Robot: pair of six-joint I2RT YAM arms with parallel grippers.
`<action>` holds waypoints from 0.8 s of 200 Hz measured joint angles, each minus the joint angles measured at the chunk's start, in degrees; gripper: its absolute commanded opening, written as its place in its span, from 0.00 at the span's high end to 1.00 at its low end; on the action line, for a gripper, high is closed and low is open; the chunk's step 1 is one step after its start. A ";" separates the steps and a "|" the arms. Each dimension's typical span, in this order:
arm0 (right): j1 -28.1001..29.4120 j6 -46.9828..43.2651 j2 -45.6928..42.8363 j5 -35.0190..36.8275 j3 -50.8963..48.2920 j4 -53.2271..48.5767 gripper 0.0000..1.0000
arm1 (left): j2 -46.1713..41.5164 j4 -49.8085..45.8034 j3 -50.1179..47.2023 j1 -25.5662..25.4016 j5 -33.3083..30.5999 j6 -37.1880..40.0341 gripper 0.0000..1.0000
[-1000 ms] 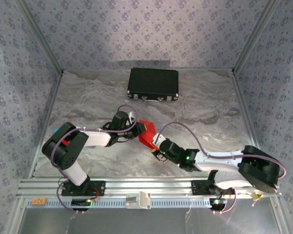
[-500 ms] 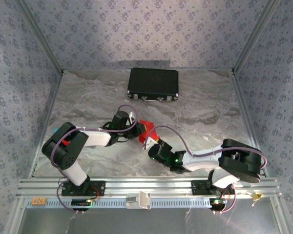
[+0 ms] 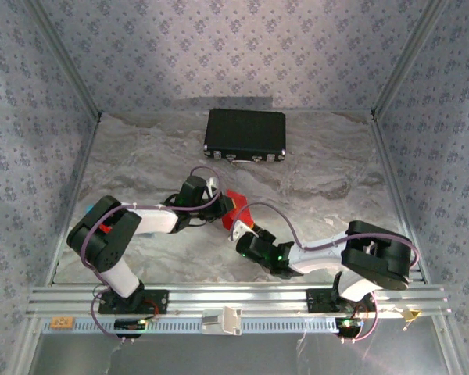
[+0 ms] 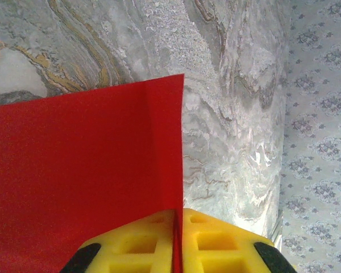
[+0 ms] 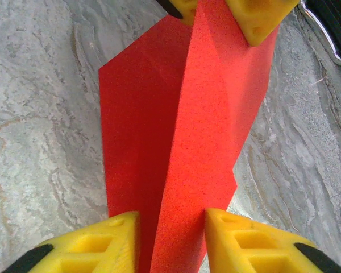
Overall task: Fold a paper plane with a square sheet of paper (pick it up from the middle)
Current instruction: Fourth fold the wing at the center of the table.
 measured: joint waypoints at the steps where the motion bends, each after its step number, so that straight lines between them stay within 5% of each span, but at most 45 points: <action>1: 0.00 0.00 0.00 0.00 0.00 0.00 0.71 | 0.00 0.00 0.00 0.00 0.00 0.00 0.90; 160: -1.51 4.20 -0.02 -0.55 0.00 0.63 0.88 | 0.11 -0.94 0.00 0.11 0.42 0.00 0.92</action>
